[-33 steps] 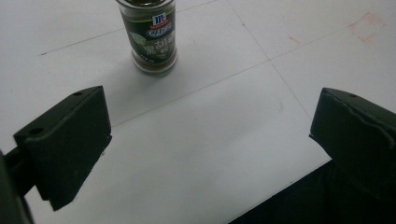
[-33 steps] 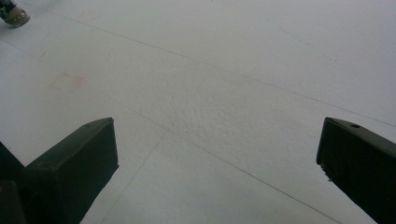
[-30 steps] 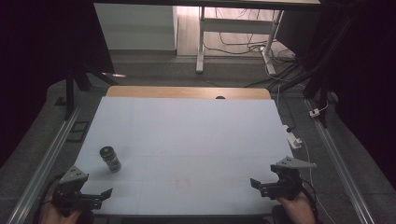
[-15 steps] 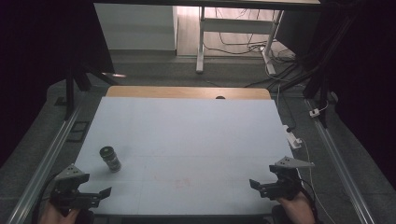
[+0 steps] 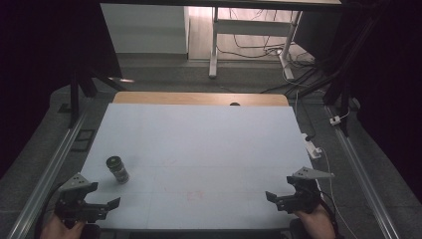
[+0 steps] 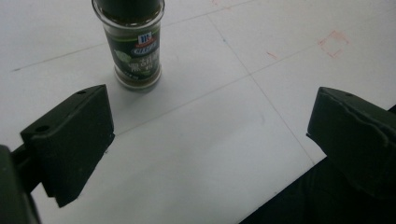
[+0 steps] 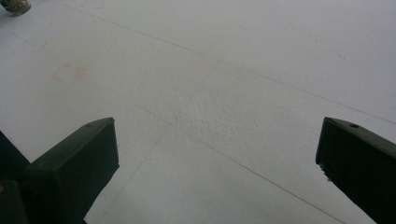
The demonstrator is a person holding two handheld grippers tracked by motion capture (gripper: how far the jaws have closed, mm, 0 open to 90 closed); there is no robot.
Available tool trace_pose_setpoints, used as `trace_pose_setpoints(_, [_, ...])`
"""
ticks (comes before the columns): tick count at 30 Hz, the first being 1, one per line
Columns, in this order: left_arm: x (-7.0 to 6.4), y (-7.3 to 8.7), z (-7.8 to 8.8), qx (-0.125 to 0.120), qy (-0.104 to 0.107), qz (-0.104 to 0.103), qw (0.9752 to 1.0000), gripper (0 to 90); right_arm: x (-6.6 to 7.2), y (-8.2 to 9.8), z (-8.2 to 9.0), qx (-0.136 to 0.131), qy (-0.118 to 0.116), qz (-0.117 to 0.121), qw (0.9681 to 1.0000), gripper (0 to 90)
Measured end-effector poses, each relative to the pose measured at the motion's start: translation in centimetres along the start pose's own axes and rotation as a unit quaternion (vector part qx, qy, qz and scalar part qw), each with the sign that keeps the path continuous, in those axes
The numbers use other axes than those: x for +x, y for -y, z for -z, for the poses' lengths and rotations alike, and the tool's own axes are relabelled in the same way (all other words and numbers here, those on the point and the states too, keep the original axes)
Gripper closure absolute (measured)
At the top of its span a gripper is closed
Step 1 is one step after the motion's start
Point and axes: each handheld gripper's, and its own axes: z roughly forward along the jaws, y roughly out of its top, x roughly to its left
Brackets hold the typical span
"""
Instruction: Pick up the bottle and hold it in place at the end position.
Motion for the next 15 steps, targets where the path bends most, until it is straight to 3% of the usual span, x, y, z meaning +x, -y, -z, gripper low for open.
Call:
trace_pose_setpoints(8, [-0.05, -0.33, -0.14, -0.011, -0.014, -0.015, 0.9997, 1.4, -0.01, -0.01, 0.00, 0.001, 0.000, 0.001, 1.0000, 0.0])
trace_pose_setpoints(15, [0.18, -0.75, -0.52, -0.016, -0.020, -0.010, 0.9996, 1.2, 0.05, -0.02, -0.05, 0.003, -0.001, 0.003, 1.0000, 0.8])
